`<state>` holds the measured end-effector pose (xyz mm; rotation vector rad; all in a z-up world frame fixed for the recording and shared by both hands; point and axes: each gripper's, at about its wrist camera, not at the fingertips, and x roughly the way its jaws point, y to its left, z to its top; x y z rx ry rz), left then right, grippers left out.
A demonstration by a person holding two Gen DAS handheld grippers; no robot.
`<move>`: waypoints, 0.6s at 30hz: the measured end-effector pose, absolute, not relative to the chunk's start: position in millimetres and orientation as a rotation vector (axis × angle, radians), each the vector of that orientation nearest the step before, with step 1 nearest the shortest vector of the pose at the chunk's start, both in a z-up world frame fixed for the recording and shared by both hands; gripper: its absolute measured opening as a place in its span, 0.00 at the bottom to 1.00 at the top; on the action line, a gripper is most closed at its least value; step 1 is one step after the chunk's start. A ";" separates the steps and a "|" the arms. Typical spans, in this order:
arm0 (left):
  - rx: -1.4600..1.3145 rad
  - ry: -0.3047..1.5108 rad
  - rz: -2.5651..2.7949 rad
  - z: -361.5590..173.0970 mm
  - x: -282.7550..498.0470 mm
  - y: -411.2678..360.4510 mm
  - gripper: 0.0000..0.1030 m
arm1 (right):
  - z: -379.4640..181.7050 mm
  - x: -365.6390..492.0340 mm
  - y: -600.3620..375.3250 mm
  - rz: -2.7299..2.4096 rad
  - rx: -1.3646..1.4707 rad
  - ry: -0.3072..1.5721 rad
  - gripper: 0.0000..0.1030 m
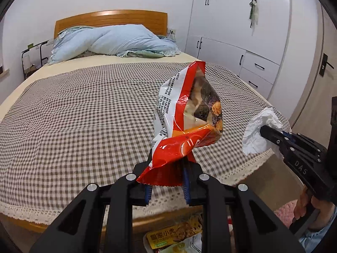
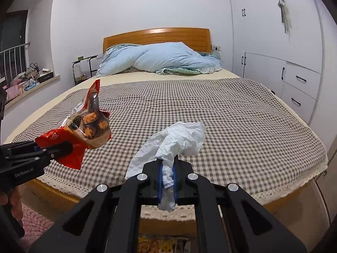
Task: Collect trash
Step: 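Carry the red wrapper and tissue off the bed down into the trash bag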
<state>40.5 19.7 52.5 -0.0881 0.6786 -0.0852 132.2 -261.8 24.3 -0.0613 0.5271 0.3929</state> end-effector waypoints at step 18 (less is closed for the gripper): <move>-0.058 0.659 -0.093 54.4 -30.4 6.0 0.19 | 17.3 67.6 -272.3 0.409 -0.106 0.524 0.07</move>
